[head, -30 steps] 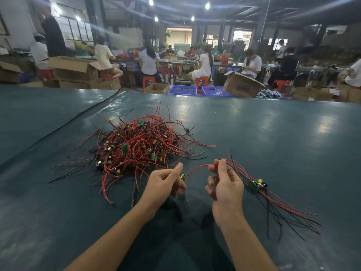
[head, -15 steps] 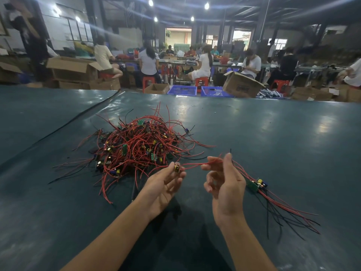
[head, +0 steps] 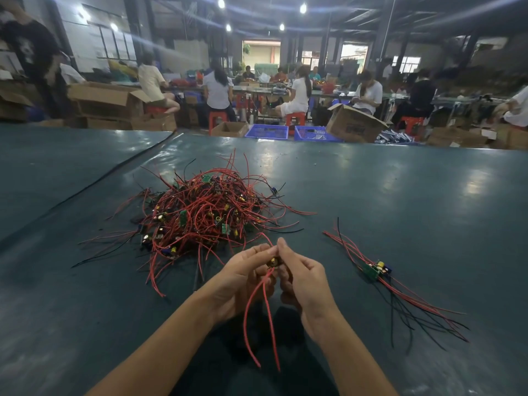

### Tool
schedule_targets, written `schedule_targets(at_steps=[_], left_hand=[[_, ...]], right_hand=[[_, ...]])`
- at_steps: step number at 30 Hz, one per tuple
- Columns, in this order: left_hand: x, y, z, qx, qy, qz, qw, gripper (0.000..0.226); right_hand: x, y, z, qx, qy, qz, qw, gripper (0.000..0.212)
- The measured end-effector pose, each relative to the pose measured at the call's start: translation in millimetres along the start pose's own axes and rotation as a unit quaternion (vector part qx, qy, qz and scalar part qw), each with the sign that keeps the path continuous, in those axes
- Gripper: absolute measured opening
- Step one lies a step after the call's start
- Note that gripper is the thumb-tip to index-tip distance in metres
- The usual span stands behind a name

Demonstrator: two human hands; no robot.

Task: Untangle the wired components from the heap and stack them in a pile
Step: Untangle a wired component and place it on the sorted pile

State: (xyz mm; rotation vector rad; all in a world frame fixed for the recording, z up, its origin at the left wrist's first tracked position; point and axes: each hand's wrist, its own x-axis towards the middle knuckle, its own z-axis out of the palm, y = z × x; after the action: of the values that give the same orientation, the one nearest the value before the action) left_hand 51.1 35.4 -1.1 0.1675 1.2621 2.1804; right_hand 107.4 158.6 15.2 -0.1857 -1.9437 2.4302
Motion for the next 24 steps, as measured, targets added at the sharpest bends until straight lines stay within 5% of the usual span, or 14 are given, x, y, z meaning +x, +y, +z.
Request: schedule_targets(at_steps=[4, 10, 17, 21, 24], left_hand=[[2, -3, -2, 0.019, 0.005, 0.006, 1.000, 0.061], [-3, -11, 7, 0.036, 0.057, 0.035, 0.997, 0.009], [-11, -19, 9, 0.193, -0.001, 0.141, 0.971, 0.027], [-8, -20, 11, 0.183, 0.077, 0.169, 0.965, 0.070], [-8, -17, 9, 0.201, 0.104, 0.188, 0.956, 0.053]], right_hand=[[-1, -2, 1, 0.046, 0.002, 0.031, 0.998, 0.028], [2, -2, 0, 0.143, 0.058, -0.010, 0.988, 0.028], [-4, 0, 6, 0.085, 0.051, -0.044, 0.994, 0.017], [-5, 4, 11, 0.022, 0.066, -0.099, 0.993, 0.022], [-5, 6, 12, 0.004, 0.069, -0.118, 0.991, 0.025]])
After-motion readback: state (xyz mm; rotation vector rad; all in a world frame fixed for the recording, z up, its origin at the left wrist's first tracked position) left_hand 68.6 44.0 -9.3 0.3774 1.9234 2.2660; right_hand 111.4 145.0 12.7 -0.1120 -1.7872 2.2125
